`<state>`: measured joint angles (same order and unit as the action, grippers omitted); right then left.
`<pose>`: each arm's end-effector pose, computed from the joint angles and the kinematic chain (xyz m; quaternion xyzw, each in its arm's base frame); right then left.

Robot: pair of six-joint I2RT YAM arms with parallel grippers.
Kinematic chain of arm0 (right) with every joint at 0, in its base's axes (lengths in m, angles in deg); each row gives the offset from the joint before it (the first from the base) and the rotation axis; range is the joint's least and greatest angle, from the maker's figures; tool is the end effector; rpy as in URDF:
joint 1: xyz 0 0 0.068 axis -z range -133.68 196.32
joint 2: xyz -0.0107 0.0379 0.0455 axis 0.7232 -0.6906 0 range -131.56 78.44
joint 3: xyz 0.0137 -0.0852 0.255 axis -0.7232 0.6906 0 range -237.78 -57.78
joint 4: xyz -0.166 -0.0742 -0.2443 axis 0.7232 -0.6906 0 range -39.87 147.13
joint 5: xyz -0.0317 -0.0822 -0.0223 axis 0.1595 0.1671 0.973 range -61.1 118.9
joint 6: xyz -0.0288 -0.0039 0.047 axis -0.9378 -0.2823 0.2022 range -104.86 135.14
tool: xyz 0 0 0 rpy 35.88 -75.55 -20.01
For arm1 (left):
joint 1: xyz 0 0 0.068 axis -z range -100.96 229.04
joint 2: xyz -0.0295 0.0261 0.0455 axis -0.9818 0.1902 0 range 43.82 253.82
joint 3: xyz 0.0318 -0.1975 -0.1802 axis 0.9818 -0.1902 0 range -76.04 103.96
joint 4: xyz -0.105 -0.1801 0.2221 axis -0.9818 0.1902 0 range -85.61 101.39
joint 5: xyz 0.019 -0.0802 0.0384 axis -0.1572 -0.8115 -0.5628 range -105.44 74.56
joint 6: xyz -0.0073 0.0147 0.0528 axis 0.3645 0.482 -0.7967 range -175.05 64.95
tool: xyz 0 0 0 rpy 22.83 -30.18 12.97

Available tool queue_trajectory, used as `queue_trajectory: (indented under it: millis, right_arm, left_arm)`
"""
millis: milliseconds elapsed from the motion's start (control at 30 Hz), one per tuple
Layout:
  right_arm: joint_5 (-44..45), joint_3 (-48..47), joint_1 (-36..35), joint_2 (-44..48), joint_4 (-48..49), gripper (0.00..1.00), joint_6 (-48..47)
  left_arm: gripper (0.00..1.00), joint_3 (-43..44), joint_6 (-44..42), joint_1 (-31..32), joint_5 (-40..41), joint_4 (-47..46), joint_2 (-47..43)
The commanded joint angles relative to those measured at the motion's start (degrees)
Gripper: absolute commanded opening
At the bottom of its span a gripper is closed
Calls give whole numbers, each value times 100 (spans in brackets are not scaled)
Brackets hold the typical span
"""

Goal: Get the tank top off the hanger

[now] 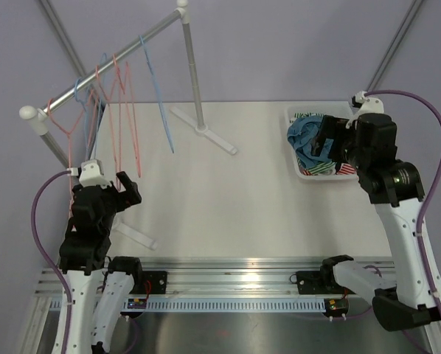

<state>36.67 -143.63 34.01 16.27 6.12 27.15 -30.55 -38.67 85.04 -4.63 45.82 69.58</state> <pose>0.2349 0.0461 0.4642 0.0330 0.8523 0.0528 0.5194 0.1419 -0.0078 0.3403 -0.1271 0.8157 -0.0321 0.5634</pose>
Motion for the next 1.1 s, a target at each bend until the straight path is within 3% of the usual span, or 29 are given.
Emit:
queue_trajectory:
  millis: [0,167,433,1067]
  right_arm:
    - [-4,295,-16,433,-268,100,47]
    - [260,857,-25,1329,-516,99,-225]
    - [119,2044,-25,2490,108,99,-446]
    - [32,2353,-25,2306,319,100,-226]
  left_arm:
    - [99,-23,-206,-599,-799,-434,43]
    - [99,-41,-162,-732,-712,-408,-36]
    - [99,-146,-232,-635,-1265,-522,-580]
    - [99,-173,-179,-231,-1098,-504,-818]
